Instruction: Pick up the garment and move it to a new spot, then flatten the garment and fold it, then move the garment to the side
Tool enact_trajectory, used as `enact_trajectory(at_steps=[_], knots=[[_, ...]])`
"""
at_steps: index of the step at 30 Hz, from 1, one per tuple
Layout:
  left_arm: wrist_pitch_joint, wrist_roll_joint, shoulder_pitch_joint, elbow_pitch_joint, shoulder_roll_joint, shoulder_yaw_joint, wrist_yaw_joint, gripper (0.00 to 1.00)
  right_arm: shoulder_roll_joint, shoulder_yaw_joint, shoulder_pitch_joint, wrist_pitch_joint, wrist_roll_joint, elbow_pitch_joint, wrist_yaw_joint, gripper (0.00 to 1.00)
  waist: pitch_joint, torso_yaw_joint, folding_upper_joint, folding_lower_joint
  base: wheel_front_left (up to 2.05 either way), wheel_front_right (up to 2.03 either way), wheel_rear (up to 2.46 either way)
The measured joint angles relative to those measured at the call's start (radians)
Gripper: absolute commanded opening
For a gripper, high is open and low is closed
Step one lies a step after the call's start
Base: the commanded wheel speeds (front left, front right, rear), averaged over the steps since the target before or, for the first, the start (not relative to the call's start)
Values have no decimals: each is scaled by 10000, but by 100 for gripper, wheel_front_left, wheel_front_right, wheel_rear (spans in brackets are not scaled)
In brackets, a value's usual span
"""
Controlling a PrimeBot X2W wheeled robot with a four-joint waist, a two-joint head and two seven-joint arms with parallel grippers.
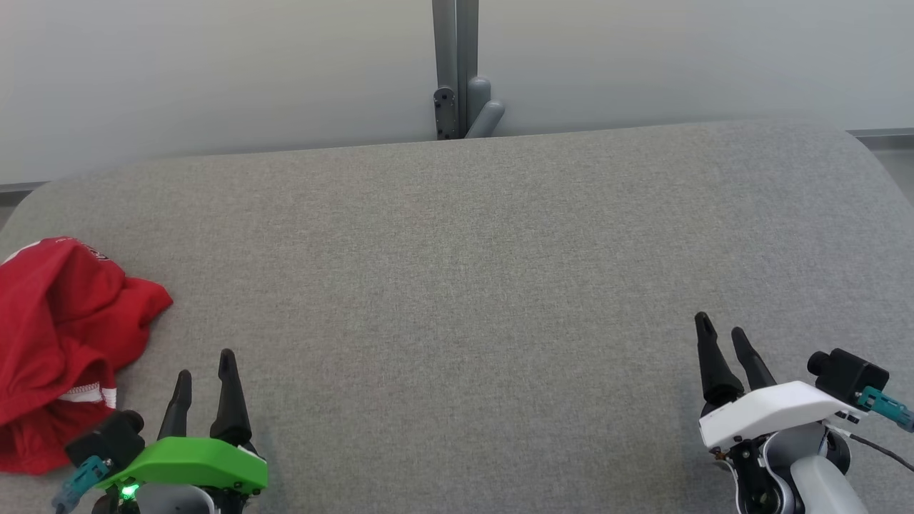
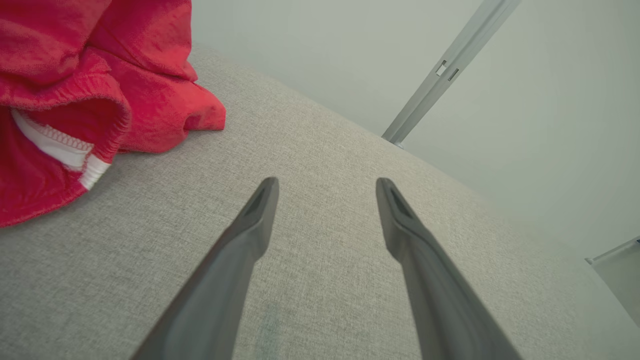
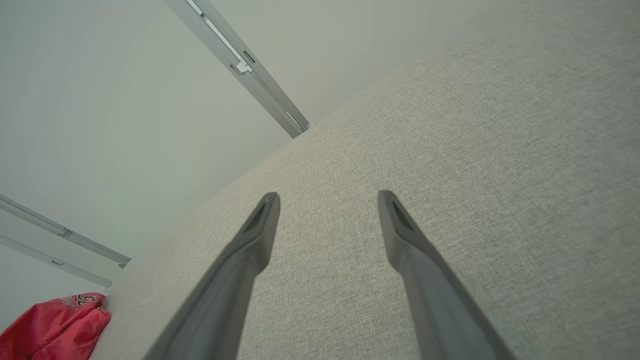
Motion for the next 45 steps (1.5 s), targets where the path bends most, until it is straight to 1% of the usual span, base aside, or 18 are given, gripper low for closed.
enact_trajectory(at_steps=[8, 21, 36, 45], knots=[[-240, 1030, 6, 29, 94, -251, 263, 100, -17, 148, -49, -213, -917, 50, 0, 100, 4, -6, 0, 0, 0, 0, 0], [-558, 2382, 51, 180, 311, -671, 598, 100, -44, 194, -75, -527, -2314, 165, 0, 100, 30, -47, 0, 0, 0, 0, 0], [-890, 3597, 99, 242, 412, -899, 859, 100, -44, 203, -126, -840, -3687, 230, 2, 100, 46, -32, 0, 0, 0, 0, 0], [-1083, 4303, 129, 255, 428, -945, 911, 100, -48, 253, -167, -1020, -4374, 259, 2, 100, 97, -30, 0, 0, 0, 0, 0]])
